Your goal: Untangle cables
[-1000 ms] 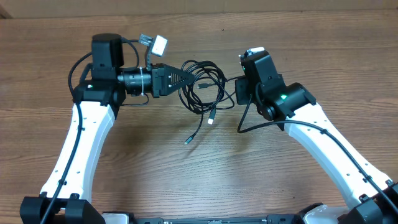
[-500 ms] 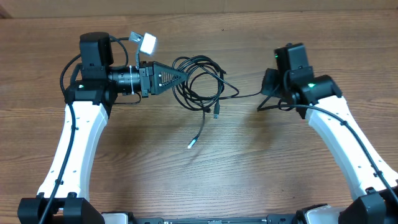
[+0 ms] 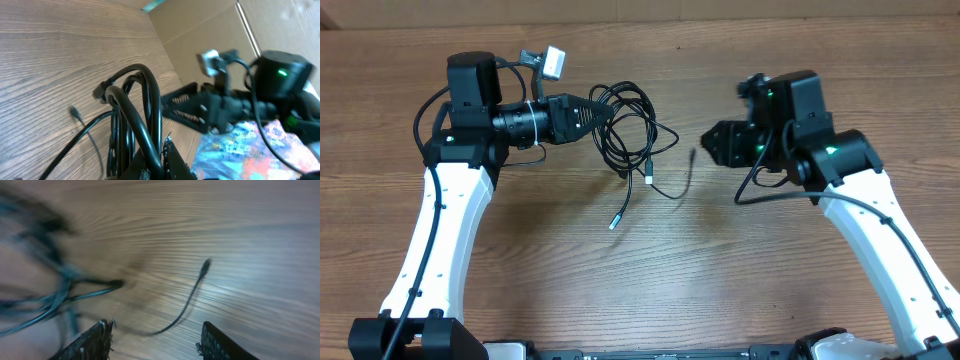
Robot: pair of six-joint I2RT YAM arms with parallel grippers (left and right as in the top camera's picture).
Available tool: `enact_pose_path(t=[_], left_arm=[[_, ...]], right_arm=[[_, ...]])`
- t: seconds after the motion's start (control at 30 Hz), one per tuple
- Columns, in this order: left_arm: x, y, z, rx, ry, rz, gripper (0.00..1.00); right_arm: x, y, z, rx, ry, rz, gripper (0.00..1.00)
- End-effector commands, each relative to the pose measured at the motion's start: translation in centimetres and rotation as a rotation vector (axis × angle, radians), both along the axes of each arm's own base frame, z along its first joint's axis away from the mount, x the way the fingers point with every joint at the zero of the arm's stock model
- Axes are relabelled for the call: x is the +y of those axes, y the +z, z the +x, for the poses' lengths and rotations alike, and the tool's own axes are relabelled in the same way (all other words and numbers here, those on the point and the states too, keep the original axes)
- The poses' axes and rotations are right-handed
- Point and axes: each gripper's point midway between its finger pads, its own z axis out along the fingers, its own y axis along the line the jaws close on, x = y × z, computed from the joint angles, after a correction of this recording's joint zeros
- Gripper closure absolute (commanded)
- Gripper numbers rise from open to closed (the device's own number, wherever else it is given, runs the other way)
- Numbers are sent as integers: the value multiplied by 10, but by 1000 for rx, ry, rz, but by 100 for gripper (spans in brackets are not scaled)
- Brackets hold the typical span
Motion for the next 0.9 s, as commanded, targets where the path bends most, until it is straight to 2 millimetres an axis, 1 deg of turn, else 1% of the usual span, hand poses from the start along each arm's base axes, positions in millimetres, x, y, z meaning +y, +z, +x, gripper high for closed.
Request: enact_pose_path(t=[0.0,0.2,0.27,0.37,0.47,0.57,0.77,0.87], left_arm=[[-8,10,0,23,8,-10,96],[-9,10,-1,135,36,-48,96],[-10,11,-1,179,46,-64,96],[-11,13,-5,226,35,-93,96],[-14,18,-11,235,-5,-118,96],[-15,19,-13,274,-5,-134,96],[-14,18,-11,302,14,-138,96],[-14,19,-10,297,14,-140,96]], right_arm=[[31,19,-9,-97,173,0,44],[35,16,-2,-160,140,-116,44],[33,13,1,-168,124,-147,44],[22,4,13,-175,71,-219,44],[22,0,22,-190,56,-230,44],[24,0,26,-200,55,-225,44],[31,-2,20,-180,86,-196,44],[42,-3,11,-149,137,-145,44]])
